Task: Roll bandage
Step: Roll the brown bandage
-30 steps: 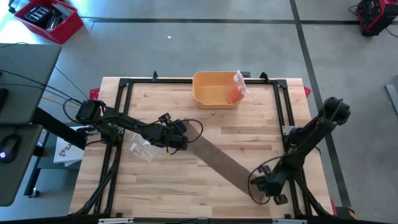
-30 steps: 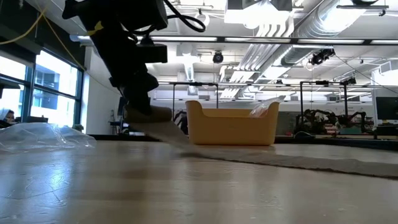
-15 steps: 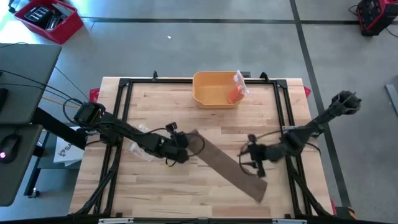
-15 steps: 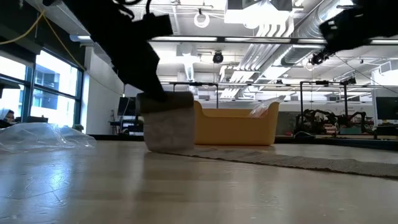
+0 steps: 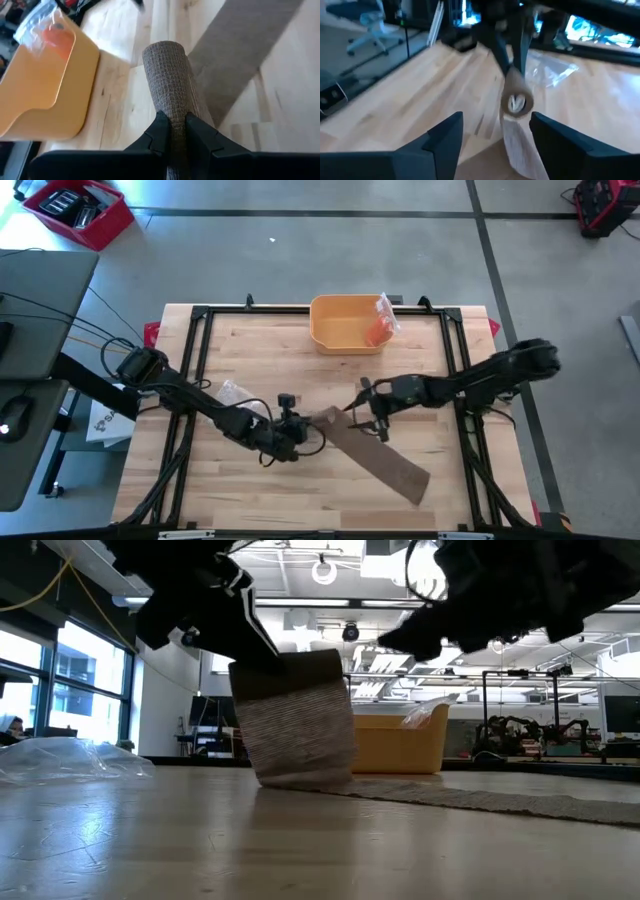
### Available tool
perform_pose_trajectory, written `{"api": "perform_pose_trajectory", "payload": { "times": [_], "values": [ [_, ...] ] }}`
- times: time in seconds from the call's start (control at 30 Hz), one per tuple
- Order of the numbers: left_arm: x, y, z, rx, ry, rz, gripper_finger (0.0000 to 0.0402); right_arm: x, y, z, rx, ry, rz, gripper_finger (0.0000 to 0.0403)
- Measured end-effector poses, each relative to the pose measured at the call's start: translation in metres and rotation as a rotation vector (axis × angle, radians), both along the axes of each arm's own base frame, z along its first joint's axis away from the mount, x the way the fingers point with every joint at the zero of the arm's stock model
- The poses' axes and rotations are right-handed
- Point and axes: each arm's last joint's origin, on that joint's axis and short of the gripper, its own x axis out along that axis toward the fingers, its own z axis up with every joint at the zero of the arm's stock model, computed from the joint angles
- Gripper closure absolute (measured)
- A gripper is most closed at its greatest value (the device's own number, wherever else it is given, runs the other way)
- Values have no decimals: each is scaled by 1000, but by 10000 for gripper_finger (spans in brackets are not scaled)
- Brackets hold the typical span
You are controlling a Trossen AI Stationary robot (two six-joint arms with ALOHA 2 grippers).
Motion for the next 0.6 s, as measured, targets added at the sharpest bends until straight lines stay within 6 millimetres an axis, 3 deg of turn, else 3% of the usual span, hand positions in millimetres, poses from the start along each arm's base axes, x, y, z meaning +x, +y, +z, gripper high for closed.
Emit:
{"api": "perform_pose_trajectory", "payload": {
  "times": [0.27, 0.6],
  "values": [
    [1, -2, 3, 26, -38, 18, 367, 19, 19, -26, 54, -48, -65, 176],
    [1, -1, 3, 32, -40, 23, 367, 23, 25, -25, 113, -119, -192, 177]
  ]
}}
